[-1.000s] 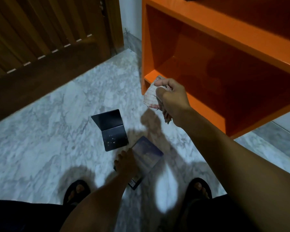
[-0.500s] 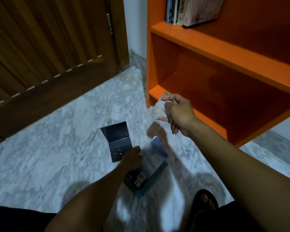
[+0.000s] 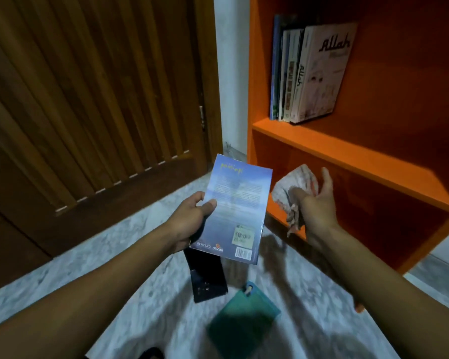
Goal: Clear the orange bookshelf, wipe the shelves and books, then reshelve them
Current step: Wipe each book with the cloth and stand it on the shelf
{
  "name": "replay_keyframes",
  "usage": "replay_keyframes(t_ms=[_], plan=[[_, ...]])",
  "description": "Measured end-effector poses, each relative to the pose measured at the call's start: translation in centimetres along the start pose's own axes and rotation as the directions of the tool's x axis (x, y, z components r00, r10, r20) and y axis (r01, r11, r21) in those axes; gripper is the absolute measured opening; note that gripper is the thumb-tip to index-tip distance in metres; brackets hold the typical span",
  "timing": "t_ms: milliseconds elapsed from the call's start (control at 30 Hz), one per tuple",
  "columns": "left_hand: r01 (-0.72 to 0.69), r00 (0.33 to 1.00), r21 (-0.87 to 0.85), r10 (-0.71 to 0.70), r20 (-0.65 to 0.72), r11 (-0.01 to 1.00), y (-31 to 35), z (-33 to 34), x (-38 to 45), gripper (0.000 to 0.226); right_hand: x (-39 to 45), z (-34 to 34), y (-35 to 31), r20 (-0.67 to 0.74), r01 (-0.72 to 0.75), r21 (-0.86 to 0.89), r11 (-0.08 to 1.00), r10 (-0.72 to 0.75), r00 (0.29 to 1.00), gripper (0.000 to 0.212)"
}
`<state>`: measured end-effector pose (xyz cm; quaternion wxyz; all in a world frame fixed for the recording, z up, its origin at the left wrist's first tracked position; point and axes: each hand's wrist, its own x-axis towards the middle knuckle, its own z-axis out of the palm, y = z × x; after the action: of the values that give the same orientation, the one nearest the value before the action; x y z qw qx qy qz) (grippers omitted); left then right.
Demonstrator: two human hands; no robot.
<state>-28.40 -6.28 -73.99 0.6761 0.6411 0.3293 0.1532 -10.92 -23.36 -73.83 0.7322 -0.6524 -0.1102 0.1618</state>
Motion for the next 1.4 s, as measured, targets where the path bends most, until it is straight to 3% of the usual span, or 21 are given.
replay_keyframes(t_ms=[100,200,267,300,400,467,567,667,833,933,1067,1167,1233,1267,1333,1400], plan=[[-0.003,1.000,-0.007,0.003,-0.013,1.000,1.2,-1.1,-2.0,0.025,-0.8,1.0,-2.4,0.063,-0.144,0.223,0.964,0.133,0.989,0.012],[-0.022,0.999,0.014,0.022,-0.028,1.000,1.4,-1.2,-3.5,0.030,-1.2,1.9,-2.7,0.059,-0.066,0.118,0.991,0.059,0.997,0.028],[-0.041,0.999,0.042,0.042,-0.030,0.998,1.6,-0.7,-4.1,0.032,-1.3,2.3,-2.3,0.096,0.176,-0.081,0.981,-0.168,0.981,0.042],[-0.055,0.998,0.053,0.056,-0.025,0.997,1.6,-0.4,-4.3,0.033,-1.3,2.4,-1.8,0.166,0.340,-0.223,0.914,-0.309,0.937,0.044],[-0.106,0.994,0.046,0.106,-0.009,0.993,1.7,0.5,-4.6,0.028,-1.4,2.8,-0.3,0.433,0.694,-0.508,0.510,-0.545,0.718,0.042],[-0.136,0.991,0.012,0.136,-0.013,0.991,1.6,0.8,-4.6,0.025,-1.6,3.1,1.0,0.506,0.764,-0.533,0.364,-0.586,0.633,0.043],[-0.152,0.987,-0.062,0.148,-0.059,0.987,1.8,0.8,-4.2,0.018,-2.8,3.1,2.3,0.626,0.839,-0.483,0.250,-0.572,0.530,0.048],[-0.177,0.978,-0.148,0.157,-0.139,0.973,2.2,0.4,-3.3,0.015,-4.7,3.1,3.0,0.727,0.898,-0.355,0.260,-0.526,0.440,0.046],[-0.163,0.956,-0.137,0.122,-0.268,0.977,2.7,-1.1,-2.5,0.019,-6.4,2.7,4.3,0.833,0.868,-0.226,0.442,-0.375,0.408,0.033],[-0.129,0.945,-0.057,0.106,-0.309,0.990,2.8,-1.9,-2.6,0.023,-7.5,2.8,3.3,0.836,0.772,-0.218,0.598,-0.294,0.464,0.025],[-0.100,0.948,0.032,0.105,-0.300,0.994,2.3,-2.4,-2.8,0.027,-7.4,3.1,2.3,0.726,0.479,-0.234,0.846,-0.176,0.665,0.027],[-0.080,0.957,0.082,0.099,-0.271,0.993,1.6,-2.1,-3.2,0.029,-5.6,3.3,0.9,0.490,0.106,-0.036,0.994,-0.075,0.869,0.026],[-0.074,0.968,0.122,0.100,-0.229,0.990,1.2,-1.9,-3.5,0.031,-4.1,3.2,-0.5,0.295,-0.068,0.162,0.984,0.018,0.955,0.019],[-0.073,0.975,0.133,0.099,-0.199,0.988,1.1,-1.7,-3.6,0.032,-3.5,3.0,-1.2,0.219,-0.058,0.198,0.978,0.014,0.976,0.016],[-0.076,0.987,0.136,0.093,-0.130,0.988,1.3,-1.2,-4.2,0.033,-2.5,2.9,-1.9,0.096,0.073,0.105,0.992,-0.083,0.992,0.016],[-0.082,0.995,0.121,0.089,-0.054,0.989,1.5,-0.2,-4.9,0.037,-2.3,3.4,-1.8,0.104,0.230,-0.012,0.973,-0.227,0.968,0.025]])
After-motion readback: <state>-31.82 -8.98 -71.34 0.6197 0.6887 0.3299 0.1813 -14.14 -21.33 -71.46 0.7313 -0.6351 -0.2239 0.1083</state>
